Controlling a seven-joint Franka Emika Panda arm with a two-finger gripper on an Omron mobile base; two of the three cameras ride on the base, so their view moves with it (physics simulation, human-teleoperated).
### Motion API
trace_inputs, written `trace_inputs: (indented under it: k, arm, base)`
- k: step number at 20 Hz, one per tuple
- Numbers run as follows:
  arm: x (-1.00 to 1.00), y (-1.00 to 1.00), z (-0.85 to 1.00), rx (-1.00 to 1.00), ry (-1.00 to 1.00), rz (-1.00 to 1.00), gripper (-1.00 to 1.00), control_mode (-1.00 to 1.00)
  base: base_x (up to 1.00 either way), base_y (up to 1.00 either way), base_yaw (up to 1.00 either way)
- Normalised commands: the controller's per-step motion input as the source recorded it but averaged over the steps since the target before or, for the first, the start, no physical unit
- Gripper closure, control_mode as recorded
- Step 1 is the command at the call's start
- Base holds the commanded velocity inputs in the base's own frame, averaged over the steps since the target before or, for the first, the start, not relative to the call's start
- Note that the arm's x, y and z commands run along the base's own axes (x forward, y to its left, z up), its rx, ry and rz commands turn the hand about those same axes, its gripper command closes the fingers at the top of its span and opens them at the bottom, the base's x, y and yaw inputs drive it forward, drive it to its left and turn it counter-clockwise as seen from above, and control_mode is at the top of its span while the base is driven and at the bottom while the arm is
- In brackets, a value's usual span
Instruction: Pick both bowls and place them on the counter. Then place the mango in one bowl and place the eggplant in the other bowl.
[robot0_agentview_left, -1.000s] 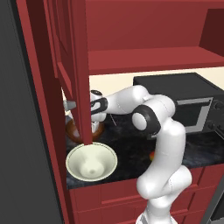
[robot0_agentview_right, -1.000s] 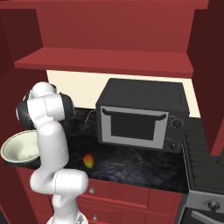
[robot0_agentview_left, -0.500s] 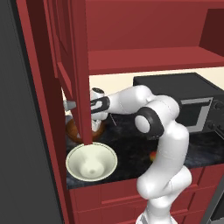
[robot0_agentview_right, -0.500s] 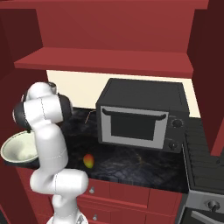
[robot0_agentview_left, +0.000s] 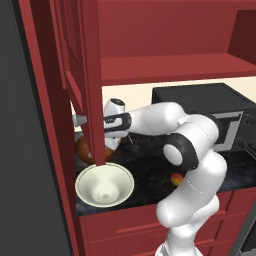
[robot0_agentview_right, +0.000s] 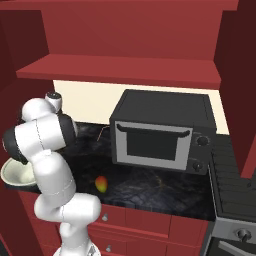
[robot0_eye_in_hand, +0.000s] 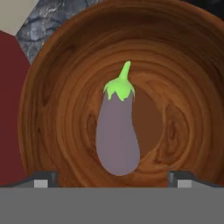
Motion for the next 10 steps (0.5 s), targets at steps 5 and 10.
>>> trace_inputs:
  k: [5,10]
  arm:
    - [-0.36,-0.26,0.18,0.01,-0.04,0.0,-1.0,-1.0]
    - [-0.42,-0.3,0.24,0.03,-0.06,0.0,-1.0,-1.0]
  base:
    - [0.0,0.0,0.0]
    - [0.0,0.0,0.0]
